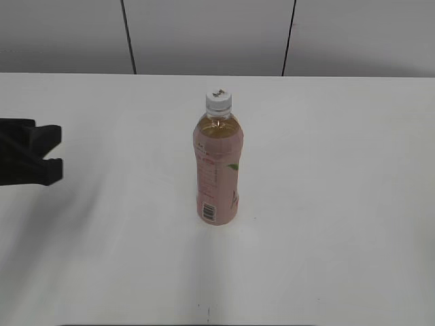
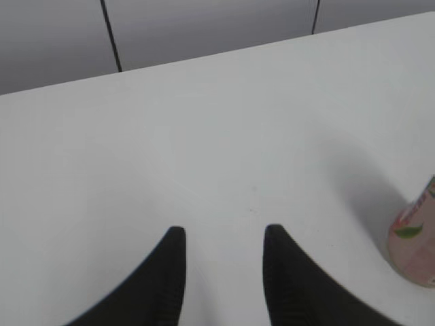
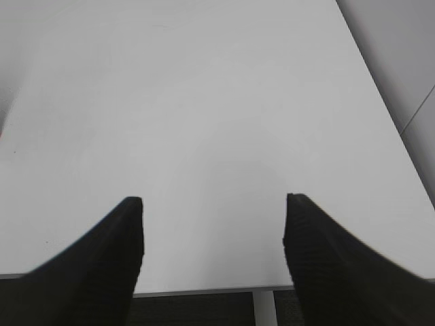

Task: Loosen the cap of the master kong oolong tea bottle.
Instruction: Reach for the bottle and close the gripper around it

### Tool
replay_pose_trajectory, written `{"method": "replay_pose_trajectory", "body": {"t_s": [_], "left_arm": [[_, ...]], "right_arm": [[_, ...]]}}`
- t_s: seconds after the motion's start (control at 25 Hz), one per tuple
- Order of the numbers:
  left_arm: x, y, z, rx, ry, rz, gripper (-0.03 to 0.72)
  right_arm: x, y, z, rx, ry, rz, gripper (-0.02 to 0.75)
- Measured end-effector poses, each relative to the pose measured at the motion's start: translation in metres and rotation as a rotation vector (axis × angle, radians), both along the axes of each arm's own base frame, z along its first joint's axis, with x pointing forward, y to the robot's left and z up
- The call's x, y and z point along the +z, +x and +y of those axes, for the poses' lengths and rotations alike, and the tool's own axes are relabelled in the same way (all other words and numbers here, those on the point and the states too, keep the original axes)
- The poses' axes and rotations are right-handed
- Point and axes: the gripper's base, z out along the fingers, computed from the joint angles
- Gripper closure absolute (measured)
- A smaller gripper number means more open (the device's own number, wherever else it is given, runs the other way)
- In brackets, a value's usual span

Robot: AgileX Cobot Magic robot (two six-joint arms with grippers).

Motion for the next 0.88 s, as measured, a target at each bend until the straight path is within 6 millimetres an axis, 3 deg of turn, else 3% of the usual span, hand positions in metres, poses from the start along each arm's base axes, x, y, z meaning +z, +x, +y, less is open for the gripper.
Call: {"method": "replay_pose_trajectory", "body": {"t_s": [0.28, 0.56, 0.68, 0.88], "left_arm": [[-0.038, 0.014, -0.028, -0.059, -0.058, 0.037, 0.442], [-0.06, 0.006, -0.048, -0.313, -0.12, -0.079, 0.433], [-0.075, 0.006, -0.054, -0.375, -0.122, -0.066, 0.38], [-0.093, 0.008, -0.063, -0.441, -0.183, -0.09, 0.183]], "right_arm": [[0.0, 0.0, 0.0, 0.0, 0.0, 0.0, 0.246], [0.0, 0.0, 0.0, 0.0, 0.0, 0.0, 0.246], [0.0, 0.0, 0.0, 0.0, 0.0, 0.0, 0.246], [0.0, 0.0, 0.0, 0.0, 0.0, 0.0, 0.246]]}}
